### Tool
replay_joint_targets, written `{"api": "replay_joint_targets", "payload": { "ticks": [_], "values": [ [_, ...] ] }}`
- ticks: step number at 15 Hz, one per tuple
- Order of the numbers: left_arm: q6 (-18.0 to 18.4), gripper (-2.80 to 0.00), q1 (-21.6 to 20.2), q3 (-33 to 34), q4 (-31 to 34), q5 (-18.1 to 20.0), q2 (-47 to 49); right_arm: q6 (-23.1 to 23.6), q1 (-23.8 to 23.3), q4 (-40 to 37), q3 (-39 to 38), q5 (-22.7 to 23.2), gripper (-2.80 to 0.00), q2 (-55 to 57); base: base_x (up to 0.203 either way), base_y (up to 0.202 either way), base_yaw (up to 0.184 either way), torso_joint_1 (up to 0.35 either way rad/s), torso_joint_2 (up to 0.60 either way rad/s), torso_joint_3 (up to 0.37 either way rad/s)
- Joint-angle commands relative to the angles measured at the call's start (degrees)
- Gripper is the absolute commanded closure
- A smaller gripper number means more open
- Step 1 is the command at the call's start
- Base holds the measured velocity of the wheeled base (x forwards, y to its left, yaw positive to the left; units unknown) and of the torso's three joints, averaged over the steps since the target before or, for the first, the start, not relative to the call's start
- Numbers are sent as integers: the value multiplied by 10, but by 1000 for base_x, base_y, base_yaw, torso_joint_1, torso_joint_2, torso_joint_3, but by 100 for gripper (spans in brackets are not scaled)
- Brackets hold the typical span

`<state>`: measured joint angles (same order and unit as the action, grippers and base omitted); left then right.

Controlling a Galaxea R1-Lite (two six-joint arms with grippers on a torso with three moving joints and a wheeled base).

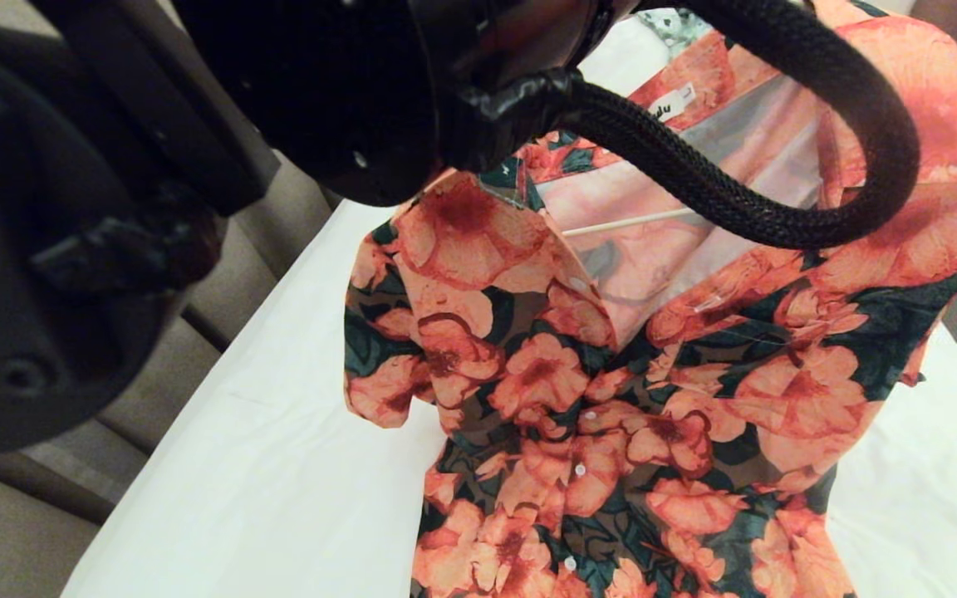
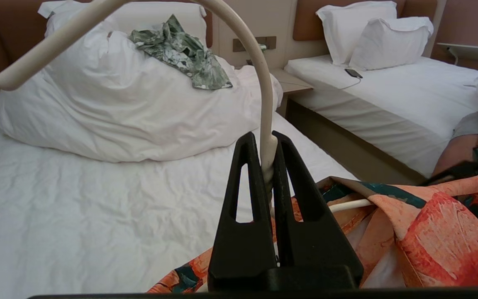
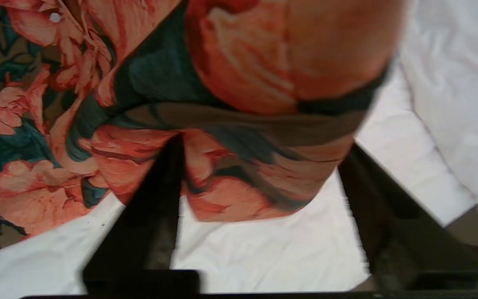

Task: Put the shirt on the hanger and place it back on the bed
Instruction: Take the clothes hanger out of the clothes

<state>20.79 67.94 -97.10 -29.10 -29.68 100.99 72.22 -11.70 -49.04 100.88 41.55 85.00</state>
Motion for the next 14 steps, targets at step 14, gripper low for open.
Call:
{"api": "replay_joint_targets", "payload": {
  "ticks": [14],
  "values": [
    [4, 0, 8, -14, 1, -4, 8, 4, -19, -33, -9, -39, 0, -6, 0, 0, 0, 0, 0, 0]
  ]
}}
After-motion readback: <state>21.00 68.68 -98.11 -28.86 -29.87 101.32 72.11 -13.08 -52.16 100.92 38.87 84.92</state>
